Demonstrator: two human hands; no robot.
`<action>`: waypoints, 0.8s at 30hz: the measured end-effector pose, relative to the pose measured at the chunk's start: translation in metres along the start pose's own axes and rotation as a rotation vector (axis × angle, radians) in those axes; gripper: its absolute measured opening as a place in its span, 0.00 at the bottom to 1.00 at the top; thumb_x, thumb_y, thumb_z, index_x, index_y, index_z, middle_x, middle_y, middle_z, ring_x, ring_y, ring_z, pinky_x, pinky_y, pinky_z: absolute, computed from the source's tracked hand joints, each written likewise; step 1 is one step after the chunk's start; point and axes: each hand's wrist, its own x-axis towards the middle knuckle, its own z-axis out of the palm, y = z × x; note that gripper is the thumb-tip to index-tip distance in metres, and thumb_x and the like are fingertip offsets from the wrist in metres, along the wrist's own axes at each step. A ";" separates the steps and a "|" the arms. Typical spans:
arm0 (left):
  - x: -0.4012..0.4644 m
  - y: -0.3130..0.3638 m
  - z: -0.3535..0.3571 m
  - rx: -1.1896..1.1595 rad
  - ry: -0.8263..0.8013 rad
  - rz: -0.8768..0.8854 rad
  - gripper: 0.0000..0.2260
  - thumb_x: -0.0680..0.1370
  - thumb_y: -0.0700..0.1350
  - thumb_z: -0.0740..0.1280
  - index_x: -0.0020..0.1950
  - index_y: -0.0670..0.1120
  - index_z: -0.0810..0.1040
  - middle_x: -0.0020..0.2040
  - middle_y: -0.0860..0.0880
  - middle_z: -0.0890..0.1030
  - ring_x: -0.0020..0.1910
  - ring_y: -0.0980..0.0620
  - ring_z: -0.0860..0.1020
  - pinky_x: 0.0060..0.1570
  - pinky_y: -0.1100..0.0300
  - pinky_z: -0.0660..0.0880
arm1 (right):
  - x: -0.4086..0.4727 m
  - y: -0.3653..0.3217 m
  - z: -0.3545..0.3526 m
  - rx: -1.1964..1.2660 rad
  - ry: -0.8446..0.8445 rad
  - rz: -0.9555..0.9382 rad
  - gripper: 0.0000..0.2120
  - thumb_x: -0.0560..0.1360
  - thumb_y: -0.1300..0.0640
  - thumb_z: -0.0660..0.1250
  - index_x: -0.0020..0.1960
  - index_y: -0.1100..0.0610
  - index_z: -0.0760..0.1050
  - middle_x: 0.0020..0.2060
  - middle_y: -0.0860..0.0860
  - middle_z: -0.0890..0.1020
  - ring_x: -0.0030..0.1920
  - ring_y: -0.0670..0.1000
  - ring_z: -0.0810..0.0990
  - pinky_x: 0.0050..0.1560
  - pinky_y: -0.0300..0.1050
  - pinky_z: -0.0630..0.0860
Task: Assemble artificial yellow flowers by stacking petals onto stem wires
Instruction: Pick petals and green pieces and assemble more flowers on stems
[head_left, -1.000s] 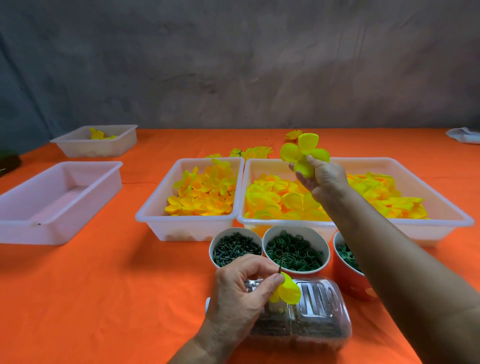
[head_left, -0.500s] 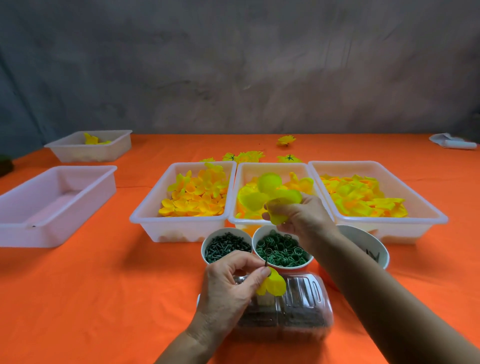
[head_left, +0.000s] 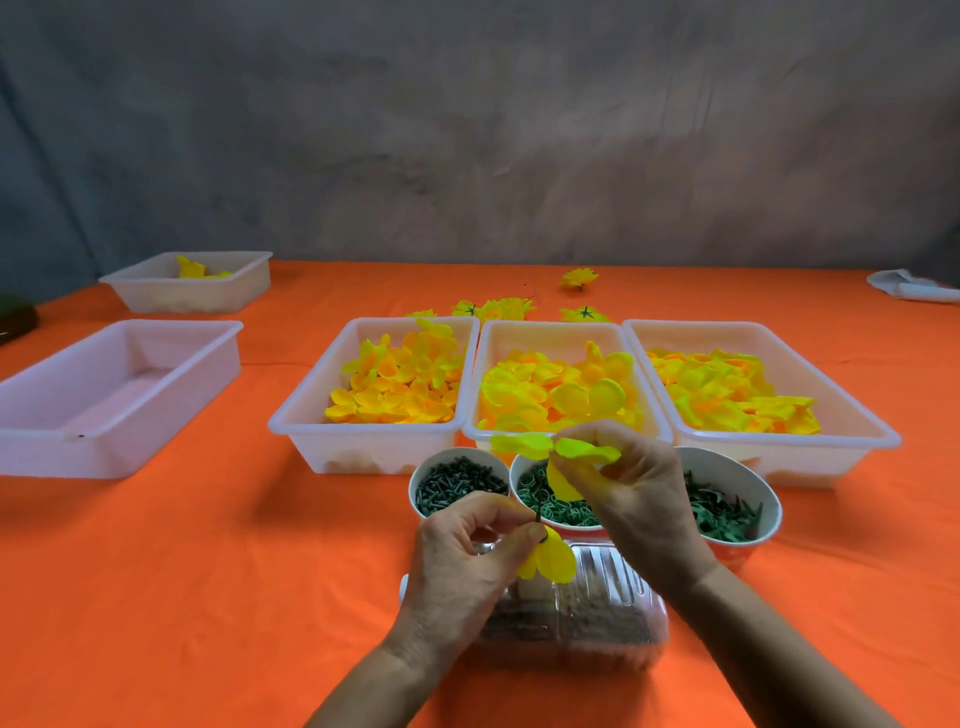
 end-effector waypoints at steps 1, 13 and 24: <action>0.000 0.000 0.000 -0.004 -0.003 0.001 0.04 0.65 0.46 0.73 0.39 0.51 0.83 0.39 0.49 0.83 0.37 0.56 0.78 0.42 0.54 0.75 | -0.003 0.001 0.000 -0.058 0.000 -0.040 0.14 0.68 0.72 0.71 0.40 0.52 0.81 0.34 0.50 0.81 0.36 0.46 0.78 0.37 0.40 0.73; -0.002 0.000 0.001 0.023 0.012 0.036 0.02 0.67 0.42 0.74 0.36 0.46 0.83 0.37 0.48 0.83 0.35 0.57 0.77 0.40 0.61 0.74 | -0.022 0.008 0.007 -0.456 0.163 -0.484 0.08 0.66 0.59 0.67 0.42 0.60 0.83 0.43 0.43 0.78 0.45 0.45 0.76 0.44 0.41 0.73; -0.003 0.004 0.000 0.039 0.012 0.026 0.09 0.70 0.37 0.75 0.35 0.51 0.82 0.39 0.50 0.83 0.34 0.60 0.77 0.38 0.61 0.75 | -0.024 0.004 0.008 0.205 0.077 0.065 0.04 0.68 0.60 0.71 0.41 0.57 0.83 0.37 0.54 0.85 0.37 0.50 0.81 0.39 0.40 0.77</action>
